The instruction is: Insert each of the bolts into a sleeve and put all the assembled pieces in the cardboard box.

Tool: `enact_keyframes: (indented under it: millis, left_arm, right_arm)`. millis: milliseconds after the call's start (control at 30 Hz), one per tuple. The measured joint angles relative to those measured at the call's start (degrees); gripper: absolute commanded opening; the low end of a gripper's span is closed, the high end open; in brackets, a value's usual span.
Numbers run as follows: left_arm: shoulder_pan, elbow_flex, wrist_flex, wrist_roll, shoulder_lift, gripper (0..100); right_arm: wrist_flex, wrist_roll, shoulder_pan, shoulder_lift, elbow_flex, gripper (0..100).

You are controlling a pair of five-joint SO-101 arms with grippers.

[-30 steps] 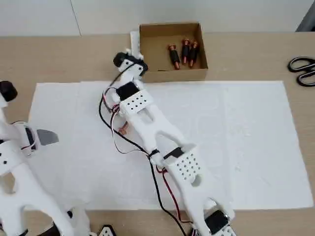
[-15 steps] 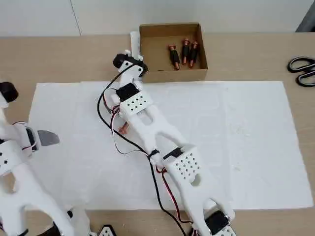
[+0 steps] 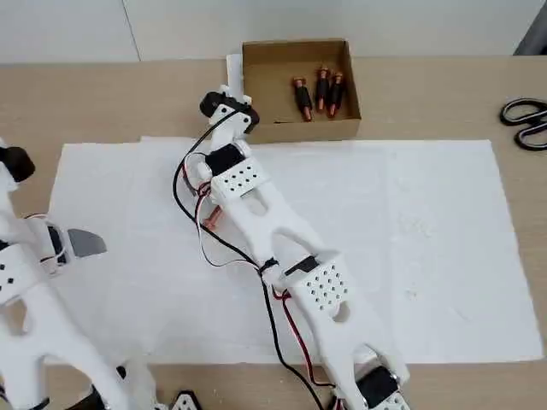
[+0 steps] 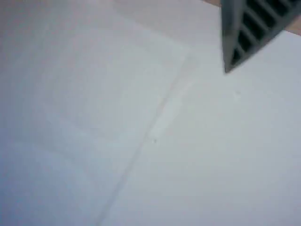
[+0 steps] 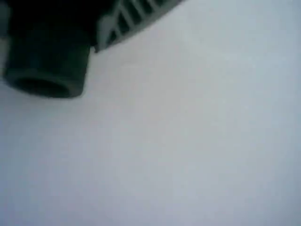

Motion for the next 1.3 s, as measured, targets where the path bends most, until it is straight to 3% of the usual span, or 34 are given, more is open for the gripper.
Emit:
enact_keyframes:
  millis: [233,433,633,833,1067,1300]
  left_arm:
    - [0.0,0.0,0.0,-0.18,0.0,33]
    - [0.79,0.0,0.0,0.09,-1.32,33]
    - [8.53,0.0,0.0,-0.18,-8.79,33]
    - [15.82,0.35,0.0,-0.18,-14.59,33]
    - [16.7,1.76,0.0,0.09,-15.21,33]
    - [16.7,1.76,0.09,7.12,-15.38,33]
  right_arm:
    - [0.62,0.0,0.26,-1.67,0.09,0.3]
    - [6.68,0.79,1.14,-12.48,0.35,0.3]
    - [14.77,8.88,3.34,-29.63,0.26,0.3]
    - [26.02,14.51,10.81,-41.05,0.26,0.3]
    - [29.98,22.77,17.76,-47.21,5.71,0.3]
    - [30.07,31.91,22.95,-48.26,19.08,0.3]
